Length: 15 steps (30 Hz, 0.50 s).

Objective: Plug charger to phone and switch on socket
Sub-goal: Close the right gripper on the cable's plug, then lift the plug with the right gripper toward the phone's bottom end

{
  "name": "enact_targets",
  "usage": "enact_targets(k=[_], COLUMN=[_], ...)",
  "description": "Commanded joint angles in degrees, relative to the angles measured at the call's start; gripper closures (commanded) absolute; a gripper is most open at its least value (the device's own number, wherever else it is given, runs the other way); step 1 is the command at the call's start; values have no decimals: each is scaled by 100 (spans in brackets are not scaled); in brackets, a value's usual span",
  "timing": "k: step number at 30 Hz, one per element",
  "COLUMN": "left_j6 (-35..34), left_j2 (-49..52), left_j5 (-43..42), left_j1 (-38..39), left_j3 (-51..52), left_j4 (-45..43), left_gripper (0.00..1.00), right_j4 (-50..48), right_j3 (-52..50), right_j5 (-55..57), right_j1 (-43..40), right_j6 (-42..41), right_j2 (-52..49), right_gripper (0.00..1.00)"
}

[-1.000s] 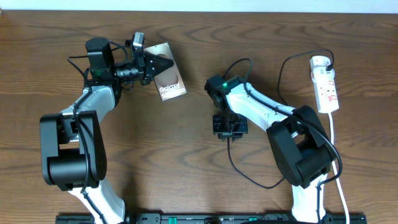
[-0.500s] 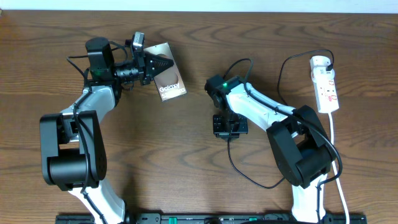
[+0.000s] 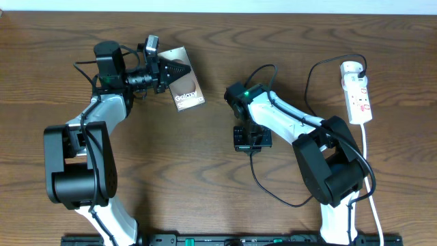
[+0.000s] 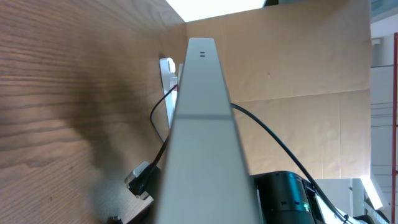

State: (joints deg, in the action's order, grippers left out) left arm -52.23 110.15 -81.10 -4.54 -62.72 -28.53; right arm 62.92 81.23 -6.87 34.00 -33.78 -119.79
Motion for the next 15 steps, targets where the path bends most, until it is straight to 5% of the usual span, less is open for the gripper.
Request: enact_targets(k=[1, 15], left_j6=[101, 96], left_j2=[-79, -79], left_j5=[-179, 76], left_j1=[-4, -136], left_j3=[-127, -127], left_j4=[-48, -48], left_gripper=[93, 93], right_j4=[-125, 138], right_j3=[-109, 734], right_j5=[-39, -37], right_j1=[61, -509], right_j6=[-7, 409], right_j2=[-13, -11], right_gripper=[99, 99])
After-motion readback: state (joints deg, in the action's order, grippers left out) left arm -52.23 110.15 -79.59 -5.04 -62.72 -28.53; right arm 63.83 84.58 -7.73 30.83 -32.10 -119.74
